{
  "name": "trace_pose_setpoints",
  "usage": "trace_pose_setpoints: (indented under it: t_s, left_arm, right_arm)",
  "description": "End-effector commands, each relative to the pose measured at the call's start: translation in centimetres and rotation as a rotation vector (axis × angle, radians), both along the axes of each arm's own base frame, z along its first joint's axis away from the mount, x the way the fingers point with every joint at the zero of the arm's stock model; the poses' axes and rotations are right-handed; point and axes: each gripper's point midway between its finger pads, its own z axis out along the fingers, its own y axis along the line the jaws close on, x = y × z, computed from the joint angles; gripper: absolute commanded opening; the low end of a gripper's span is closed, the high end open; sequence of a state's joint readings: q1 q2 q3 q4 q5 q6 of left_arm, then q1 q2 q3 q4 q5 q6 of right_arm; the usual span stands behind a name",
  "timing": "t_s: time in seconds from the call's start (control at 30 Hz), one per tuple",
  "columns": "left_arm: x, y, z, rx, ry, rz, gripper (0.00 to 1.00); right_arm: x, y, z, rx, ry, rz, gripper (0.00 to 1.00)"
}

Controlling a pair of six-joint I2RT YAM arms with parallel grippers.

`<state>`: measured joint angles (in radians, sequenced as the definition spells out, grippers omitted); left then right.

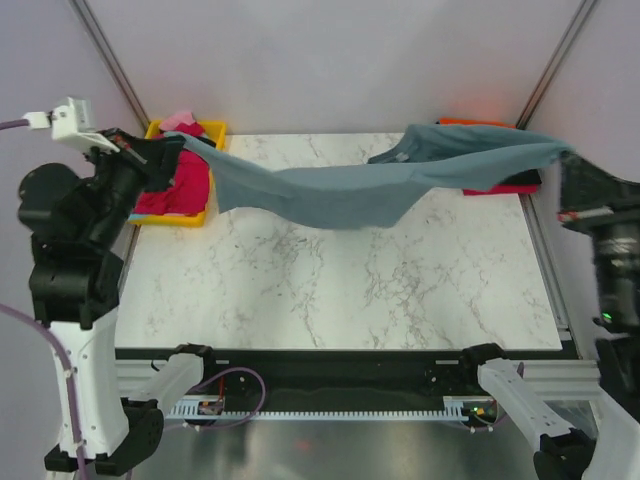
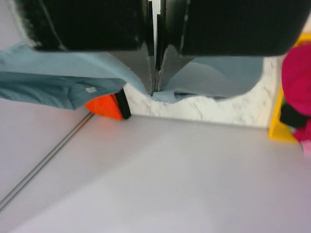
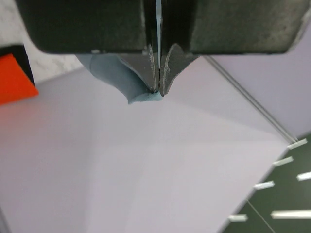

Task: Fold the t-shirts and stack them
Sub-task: Flatten the tshirt out

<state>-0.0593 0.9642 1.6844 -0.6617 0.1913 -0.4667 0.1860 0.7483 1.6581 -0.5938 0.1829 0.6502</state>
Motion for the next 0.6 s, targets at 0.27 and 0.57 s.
trace_pose_setpoints:
  t_s: [0.27,0.57]
  left_arm:
    - [-13.9,2.0,13.0,0.134,-0.455,0.077,0.02]
    - [-6.4,3.0,10.2,0.147,-0.302,0.147,0.02]
  right_arm:
    - [-13.7,-7.2,10.9,0.023,-0.321,-0.260,0.00]
    - [-2.8,-4.3,11.4,-0.098,-0.270,-0.253,0.00]
